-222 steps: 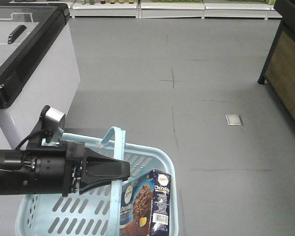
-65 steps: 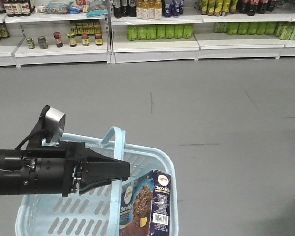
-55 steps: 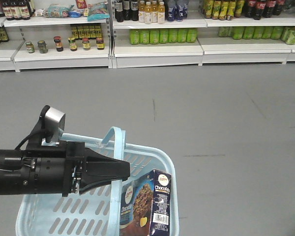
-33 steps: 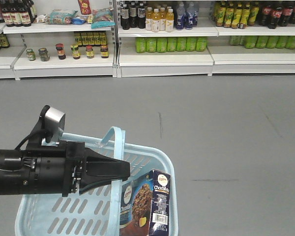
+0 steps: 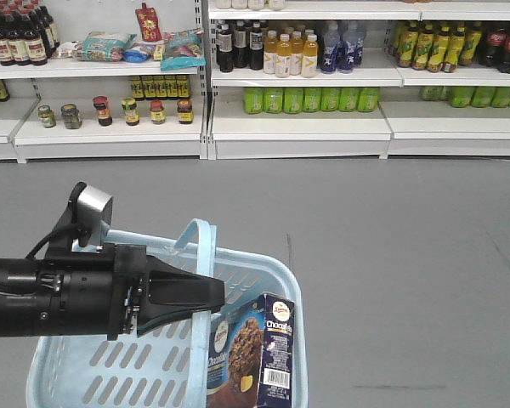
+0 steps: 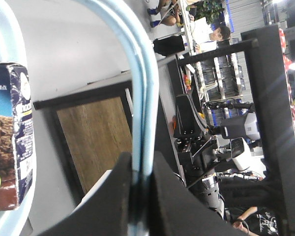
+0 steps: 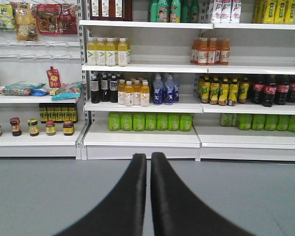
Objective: Left arm holds basket, right arm returns cookies
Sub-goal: 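Turn the base along the shelves, keeping the basket in the left gripper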
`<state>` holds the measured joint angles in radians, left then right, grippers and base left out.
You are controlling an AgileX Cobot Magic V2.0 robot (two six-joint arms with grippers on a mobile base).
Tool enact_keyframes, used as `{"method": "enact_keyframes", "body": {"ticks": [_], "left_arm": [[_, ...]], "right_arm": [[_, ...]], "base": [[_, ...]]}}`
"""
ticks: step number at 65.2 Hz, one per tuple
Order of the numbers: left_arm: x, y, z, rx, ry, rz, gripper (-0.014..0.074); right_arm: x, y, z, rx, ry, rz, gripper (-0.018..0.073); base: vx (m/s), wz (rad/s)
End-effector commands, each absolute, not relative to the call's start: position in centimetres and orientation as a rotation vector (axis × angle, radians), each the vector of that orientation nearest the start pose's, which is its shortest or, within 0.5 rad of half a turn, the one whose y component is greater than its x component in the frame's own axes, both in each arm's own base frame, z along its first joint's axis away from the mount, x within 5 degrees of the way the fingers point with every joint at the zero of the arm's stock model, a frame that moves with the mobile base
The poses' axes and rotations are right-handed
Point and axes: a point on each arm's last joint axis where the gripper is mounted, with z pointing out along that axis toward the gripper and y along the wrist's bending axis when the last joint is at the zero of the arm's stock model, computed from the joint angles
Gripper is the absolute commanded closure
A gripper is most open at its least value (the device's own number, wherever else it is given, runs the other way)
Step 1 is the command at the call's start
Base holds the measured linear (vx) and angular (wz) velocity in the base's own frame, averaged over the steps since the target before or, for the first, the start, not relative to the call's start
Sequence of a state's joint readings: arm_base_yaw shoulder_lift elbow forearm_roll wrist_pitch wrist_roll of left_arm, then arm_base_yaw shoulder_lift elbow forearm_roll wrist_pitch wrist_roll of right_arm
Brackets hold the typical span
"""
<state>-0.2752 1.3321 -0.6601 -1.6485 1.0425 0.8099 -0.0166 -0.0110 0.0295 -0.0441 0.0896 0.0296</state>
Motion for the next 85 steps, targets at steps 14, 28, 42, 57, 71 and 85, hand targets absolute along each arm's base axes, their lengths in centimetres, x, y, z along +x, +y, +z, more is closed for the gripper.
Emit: {"method": "enact_keyframes", "body": {"ticks": [14,28,42,57,71,85], "left_arm": [[20.28,-14.1,29.44,0.04,2.076,-1.893,0.0599],[20.28,-14.1,29.45,0.04,2.076,-1.894,0.0599],[20.28,-14.1,29.45,0.039,2.075,-1.894,0.0599],[20.28,-14.1,29.44,0.04,2.076,-1.893,0.0599],[20.29,-14.09,29.44,0.039,2.076,-1.892,0.0599],[20.31,-14.09,29.43,0.036,2.076,-1.891,0.0599]], "right_arm": [[5.67,-0.13,19.73,0.001,1.527,-0.034,0.0565],[5.67,-0.13,19.73,0.001,1.527,-0.034,0.0565],[5.67,-0.13,19.73,0.001,1.527,-0.034,0.0565],[5.67,-0.13,19.73,0.001,1.527,-0.034,0.0565],[5.67,-0.13,19.73,0.001,1.527,-0.034,0.0565],[5.67,-0.13,19.73,0.001,1.527,-0.034,0.0565]], "base": [[0.5,0.01],[0.51,0.05],[0.5,0.07],[0.48,0.01],[0.46,-0.08],[0.43,-0.09]]}}
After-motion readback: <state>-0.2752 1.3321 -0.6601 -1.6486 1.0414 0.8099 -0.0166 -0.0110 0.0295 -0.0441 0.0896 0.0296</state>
